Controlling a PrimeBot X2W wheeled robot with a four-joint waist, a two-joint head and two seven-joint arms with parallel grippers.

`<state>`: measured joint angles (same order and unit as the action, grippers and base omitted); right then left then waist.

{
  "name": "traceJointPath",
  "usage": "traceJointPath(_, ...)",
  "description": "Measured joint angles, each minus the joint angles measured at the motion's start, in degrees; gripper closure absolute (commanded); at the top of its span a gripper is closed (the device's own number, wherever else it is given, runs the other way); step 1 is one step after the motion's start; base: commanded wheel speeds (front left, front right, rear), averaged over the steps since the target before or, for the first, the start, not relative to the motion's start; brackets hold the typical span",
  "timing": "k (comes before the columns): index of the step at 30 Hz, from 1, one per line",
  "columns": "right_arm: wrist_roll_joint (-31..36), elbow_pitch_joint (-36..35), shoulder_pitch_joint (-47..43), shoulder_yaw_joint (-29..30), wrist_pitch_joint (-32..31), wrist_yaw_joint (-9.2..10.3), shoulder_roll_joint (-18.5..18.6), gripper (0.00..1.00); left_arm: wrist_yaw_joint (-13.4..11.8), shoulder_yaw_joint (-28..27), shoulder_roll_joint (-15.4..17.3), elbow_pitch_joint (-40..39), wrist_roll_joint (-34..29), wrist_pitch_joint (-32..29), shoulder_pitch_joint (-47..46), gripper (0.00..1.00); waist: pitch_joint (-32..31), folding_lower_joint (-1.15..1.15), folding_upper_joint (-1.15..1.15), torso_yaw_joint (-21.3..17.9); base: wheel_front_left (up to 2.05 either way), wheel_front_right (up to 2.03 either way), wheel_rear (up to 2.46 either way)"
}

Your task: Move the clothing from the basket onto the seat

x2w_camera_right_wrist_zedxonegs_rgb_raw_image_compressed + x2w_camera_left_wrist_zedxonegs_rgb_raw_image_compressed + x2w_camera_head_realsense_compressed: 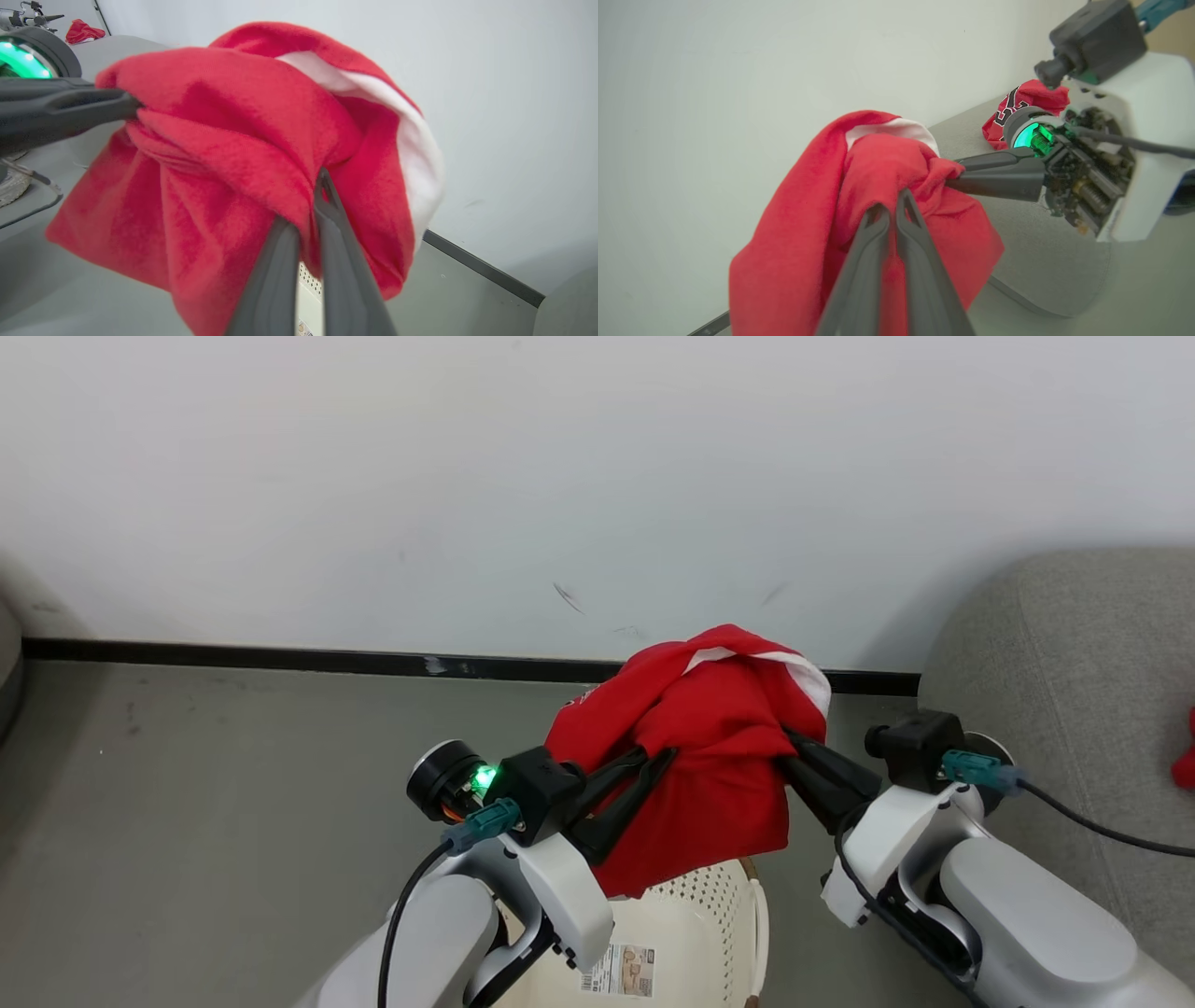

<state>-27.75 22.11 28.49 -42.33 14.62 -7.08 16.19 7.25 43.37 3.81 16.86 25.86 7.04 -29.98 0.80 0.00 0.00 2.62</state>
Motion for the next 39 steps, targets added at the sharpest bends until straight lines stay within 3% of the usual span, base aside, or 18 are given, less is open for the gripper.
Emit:
traceJointPath(1, -0.02, -0.04, 0.00, 0.67, 0.00, 0.00, -0.02, 1.00, 0.00, -0.07, 0.07, 0.00, 0.14, 0.00, 0.02, 0.98, 0.00, 0.00, 0.00, -0.06, 0.00, 0.00, 0.00)
traceJointPath(2, -0.12, -0.12, 0.00, 1.33, 0.00, 0.00, -0.02, 1.00, 0.00, -0.15, 0.12, 0.00, 0.29, -0.01, 0.08, 0.67, 0.01, 0.00, 0.00, -0.12, 0.00, 0.00, 0.00)
traceJointPath(5, -0.62, -0.37, -0.03, 3.10, 0.00, 0.00, 0.01, 1.00, 0.00, -0.24, 0.31, 0.00, 0.34, -0.41, 0.22, 0.38, 0.04, 0.00, 0.00, -0.31, 0.00, 0.00, 0.00)
traceJointPath(6, -0.62, -0.54, -0.06, 3.57, 0.00, 0.00, 0.02, 1.00, 0.00, -0.26, 0.30, -0.02, 0.34, -0.41, 0.28, 0.09, 0.04, 0.00, 0.00, -0.38, 0.00, 0.00, 0.00)
traceJointPath(7, -0.62, -0.70, -0.09, 4.13, 0.00, 0.00, 0.02, 1.00, -0.01, -0.29, 0.31, -0.05, 0.34, -0.41, 0.41, 0.00, 0.04, 0.00, 0.00, -0.46, 0.00, 0.00, 0.00)
traceJointPath(24, 0.29, -3.63, -3.88, 15.90, 0.00, 0.00, 2.33, 1.00, -0.01, 0.58, 0.79, -1.52, 0.79, -0.32, 1.33, 0.00, -0.09, 0.00, 0.00, -3.10, 0.00, 0.00, 0.00)
traceJointPath(39, 2.67, -8.44, -9.04, 27.48, 0.00, 0.00, 3.48, 1.00, 0.03, 3.03, 1.38, -3.55, 1.00, 0.64, 1.99, 0.00, -0.24, 0.00, 0.00, -7.87, 0.00, 0.00, 0.00)
